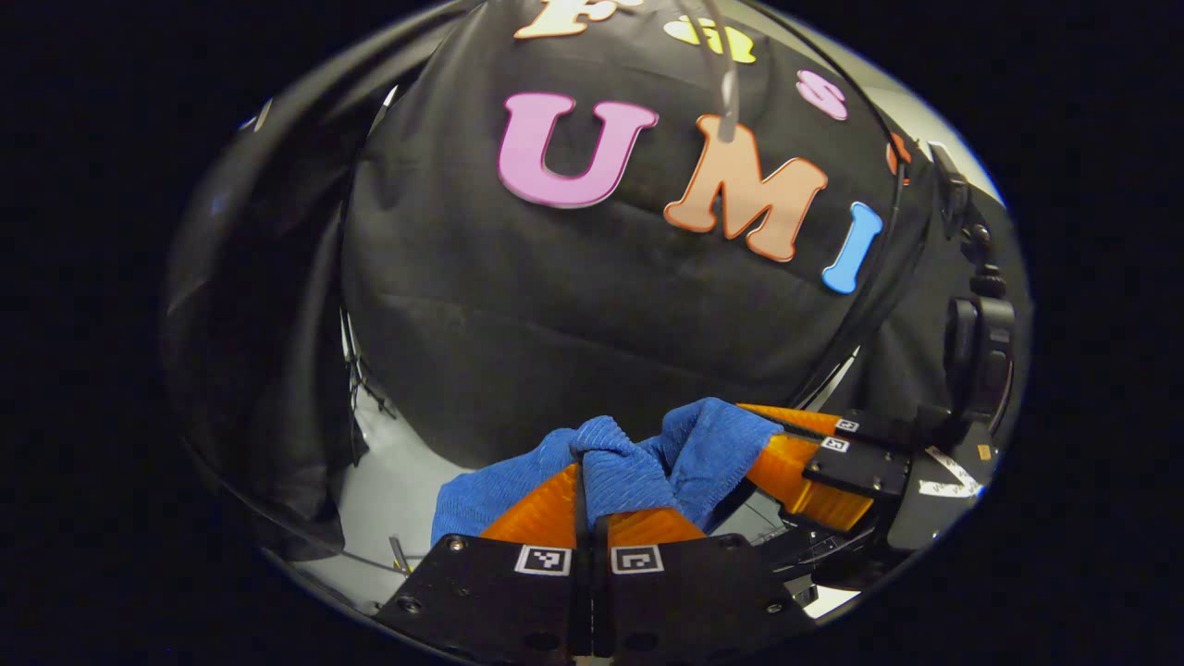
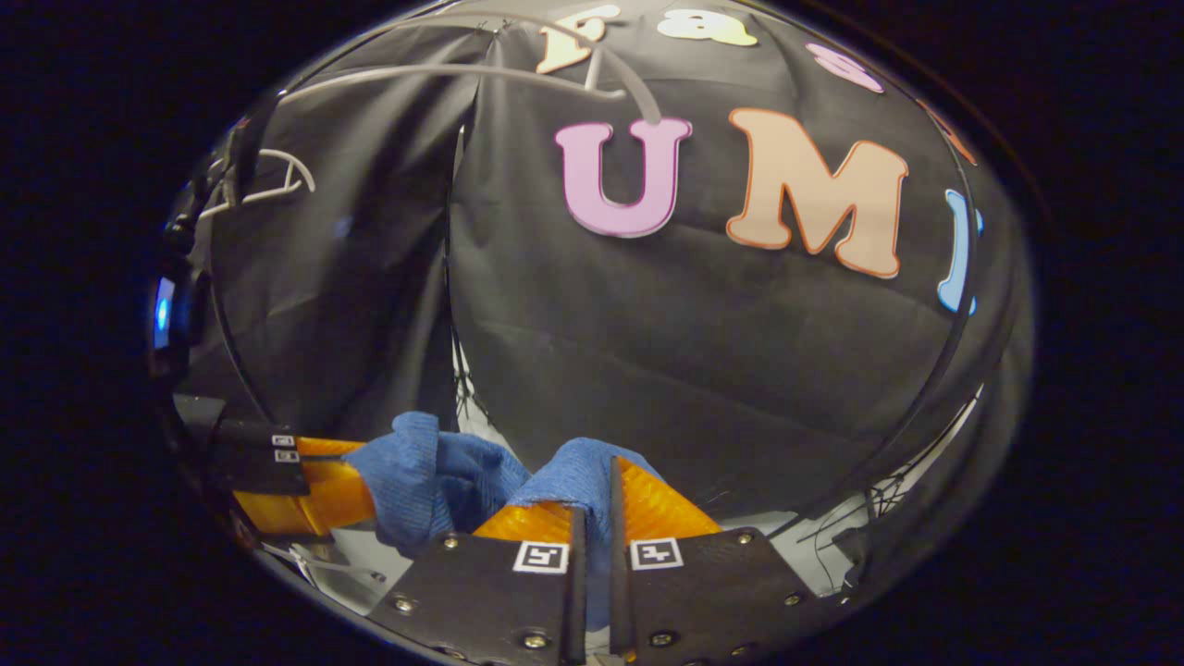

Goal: Grasp the clothes on the hanger with both hands and then place them into the laundry hamper below.

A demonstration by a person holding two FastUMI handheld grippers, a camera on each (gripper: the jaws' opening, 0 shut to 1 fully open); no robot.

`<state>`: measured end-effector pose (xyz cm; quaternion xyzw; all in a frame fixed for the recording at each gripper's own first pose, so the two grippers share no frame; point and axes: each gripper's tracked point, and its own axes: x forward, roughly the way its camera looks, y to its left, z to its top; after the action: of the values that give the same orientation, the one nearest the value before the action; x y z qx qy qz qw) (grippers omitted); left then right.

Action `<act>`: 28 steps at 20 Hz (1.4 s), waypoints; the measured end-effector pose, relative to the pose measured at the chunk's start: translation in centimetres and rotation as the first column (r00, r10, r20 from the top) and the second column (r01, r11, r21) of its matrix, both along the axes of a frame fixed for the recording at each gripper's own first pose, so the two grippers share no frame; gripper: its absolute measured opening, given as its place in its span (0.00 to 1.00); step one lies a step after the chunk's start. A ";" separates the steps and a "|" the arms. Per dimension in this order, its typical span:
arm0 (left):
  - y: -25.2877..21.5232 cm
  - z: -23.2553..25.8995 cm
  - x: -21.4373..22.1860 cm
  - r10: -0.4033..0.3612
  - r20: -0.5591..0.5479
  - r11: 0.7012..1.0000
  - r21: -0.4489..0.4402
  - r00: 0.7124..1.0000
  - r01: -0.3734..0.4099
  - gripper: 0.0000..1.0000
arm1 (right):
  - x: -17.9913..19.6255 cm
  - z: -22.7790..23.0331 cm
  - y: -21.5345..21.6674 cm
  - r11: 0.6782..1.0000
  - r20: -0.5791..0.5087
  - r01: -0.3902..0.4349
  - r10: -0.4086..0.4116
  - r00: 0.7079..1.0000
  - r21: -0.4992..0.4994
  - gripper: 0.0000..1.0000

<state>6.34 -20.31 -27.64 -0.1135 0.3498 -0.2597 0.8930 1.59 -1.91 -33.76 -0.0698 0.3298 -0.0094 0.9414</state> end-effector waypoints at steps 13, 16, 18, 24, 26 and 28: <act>0.4 -6.1 -3.5 -0.044 -0.215 0.987 0.142 0.976 0.075 0.04 | -3.7 -5.8 1.1 1.000 -0.175 0.013 -0.008 0.985 0.025 0.10; -0.1 -7.2 -4.6 -0.054 -0.265 0.986 0.139 0.963 0.094 0.13 | -3.8 -6.1 1.3 1.000 -0.176 0.009 -0.004 0.984 0.026 0.10; -0.2 -7.5 -4.4 -0.053 -0.253 0.985 0.146 0.966 0.093 0.14 | -3.9 -6.1 1.2 0.999 -0.176 0.013 -0.007 0.984 0.030 0.11; 0.2 -7.2 -4.6 -0.049 -0.253 0.985 0.146 0.966 0.088 0.09 | -4.1 -6.3 1.1 0.999 -0.178 0.025 -0.018 0.984 0.034 0.11; 0.3 -7.1 -4.7 -0.049 -0.255 0.985 0.148 0.966 0.089 0.09 | -4.5 -6.2 1.1 0.999 -0.179 0.026 -0.019 0.984 0.036 0.10; 0.4 -7.1 -4.6 -0.047 -0.253 0.984 0.153 0.966 0.088 0.09 | -4.4 -6.3 1.1 0.999 -0.179 0.025 -0.018 0.984 0.038 0.11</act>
<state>1.74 -19.92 -34.73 -0.0596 0.4826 -0.2443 0.8390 -2.84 -0.77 -40.03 -0.0479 0.4139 -0.0068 0.9091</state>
